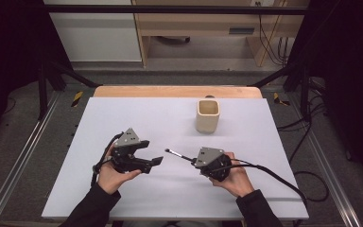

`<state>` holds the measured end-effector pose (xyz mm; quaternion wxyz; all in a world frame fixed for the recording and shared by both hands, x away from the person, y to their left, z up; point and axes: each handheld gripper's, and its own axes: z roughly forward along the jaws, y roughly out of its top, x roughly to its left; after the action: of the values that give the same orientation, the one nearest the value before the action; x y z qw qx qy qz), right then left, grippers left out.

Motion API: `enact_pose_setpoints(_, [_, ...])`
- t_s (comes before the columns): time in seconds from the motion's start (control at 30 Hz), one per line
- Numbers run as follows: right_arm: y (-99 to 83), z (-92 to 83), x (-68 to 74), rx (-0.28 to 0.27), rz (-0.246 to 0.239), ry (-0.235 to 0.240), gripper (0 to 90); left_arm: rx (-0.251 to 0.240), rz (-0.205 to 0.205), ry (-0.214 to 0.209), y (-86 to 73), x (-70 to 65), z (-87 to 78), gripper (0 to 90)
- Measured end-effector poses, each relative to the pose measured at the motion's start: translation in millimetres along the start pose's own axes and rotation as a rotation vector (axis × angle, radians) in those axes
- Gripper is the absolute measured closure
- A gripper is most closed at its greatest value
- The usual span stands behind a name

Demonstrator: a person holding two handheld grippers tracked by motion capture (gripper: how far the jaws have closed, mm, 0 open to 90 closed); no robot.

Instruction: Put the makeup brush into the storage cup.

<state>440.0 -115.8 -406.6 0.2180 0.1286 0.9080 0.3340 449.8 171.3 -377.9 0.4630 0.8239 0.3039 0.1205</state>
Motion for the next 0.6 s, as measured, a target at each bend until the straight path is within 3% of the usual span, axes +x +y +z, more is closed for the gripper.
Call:
enact_pose_setpoints(0.23, [-8.0, -3.6, -1.3, -0.053, 0.07, -0.017, 83.6, -0.012, -0.038, -0.012, -13.0, 2.3, 5.3, 18.7])
enact_pose_setpoints(0.6, [-16.3, 1.2, -1.3, -0.114, 0.147, -0.038, 83.5, -0.056, -0.051, -0.033, -24.0, -0.7, 15.0, 17.9])
